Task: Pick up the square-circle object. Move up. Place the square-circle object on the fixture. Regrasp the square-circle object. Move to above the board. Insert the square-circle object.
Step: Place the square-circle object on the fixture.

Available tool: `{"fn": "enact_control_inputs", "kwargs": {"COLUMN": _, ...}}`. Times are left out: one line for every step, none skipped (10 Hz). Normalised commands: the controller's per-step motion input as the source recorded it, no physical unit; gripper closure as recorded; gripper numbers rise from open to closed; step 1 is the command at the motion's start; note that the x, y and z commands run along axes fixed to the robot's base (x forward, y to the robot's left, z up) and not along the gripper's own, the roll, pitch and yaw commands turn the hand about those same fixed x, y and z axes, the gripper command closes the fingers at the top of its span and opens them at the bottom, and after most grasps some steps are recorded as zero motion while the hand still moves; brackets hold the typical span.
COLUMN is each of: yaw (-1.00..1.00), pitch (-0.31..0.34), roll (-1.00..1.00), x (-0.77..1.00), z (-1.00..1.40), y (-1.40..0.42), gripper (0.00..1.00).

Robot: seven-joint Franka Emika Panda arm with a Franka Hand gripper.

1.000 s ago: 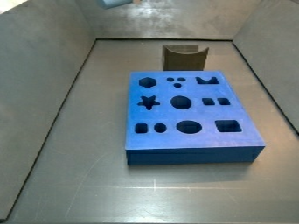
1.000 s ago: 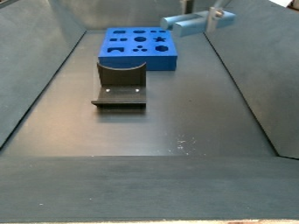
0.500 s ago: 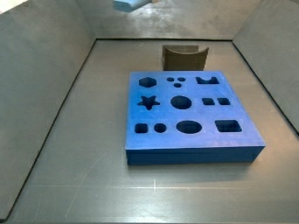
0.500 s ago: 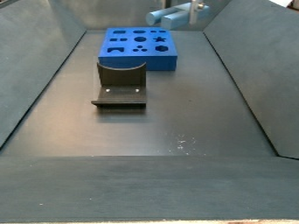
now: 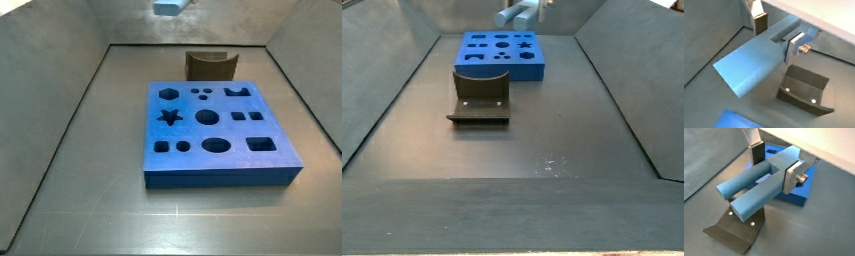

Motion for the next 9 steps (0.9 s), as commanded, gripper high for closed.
{"fn": "enact_control_inputs", "kwargs": {"yaw": 0.51, "pitch": 0.031, "roll": -1.0, "x": 1.0, "z": -0.15, "y": 0.31, "gripper": 1.0}}
{"fn": "enact_control_inputs", "kwargs": {"yaw": 0.47, "pitch": 0.035, "roll": -1.0, "x": 1.0, "z": -0.13, "y": 0.27, "gripper": 1.0}}
{"fn": "enact_control_inputs", "kwargs": {"yaw": 0.44, "pitch": 0.043, "roll": -1.0, "x": 1.0, "z": -0.11, "y": 0.21, "gripper": 1.0}}
{"fn": "enact_control_inputs", "kwargs": {"yaw": 0.41, "pitch": 0.065, "roll": -1.0, "x": 0.94, "z": -0.07, "y": 0.15, "gripper": 1.0}}
{"fn": "enact_control_inputs", "kwargs": {"yaw": 0.37, "pitch": 0.095, "roll": -1.0, "x": 0.79, "z": -0.04, "y": 0.09, "gripper": 1.0}}
{"fn": "enact_control_inputs", "kwargs": {"yaw": 0.35, "pitch": 0.112, "roll": -1.0, "x": 0.71, "z": -0.02, "y": 0.08, "gripper": 1.0}}
{"fn": "enact_control_inputs", "kwargs": {"yaw": 0.31, "pitch": 0.151, "roll": -1.0, "x": 0.57, "z": -0.01, "y": 0.06, "gripper": 1.0}}
{"fn": "enact_control_inputs", "kwargs": {"yaw": 0.29, "pitch": 0.178, "roll": -1.0, "x": 0.48, "z": -0.01, "y": 0.05, "gripper": 1.0}}
{"fn": "enact_control_inputs", "kwargs": {"yaw": 0.23, "pitch": 0.214, "roll": -1.0, "x": 0.35, "z": -0.01, "y": 0.05, "gripper": 1.0}}
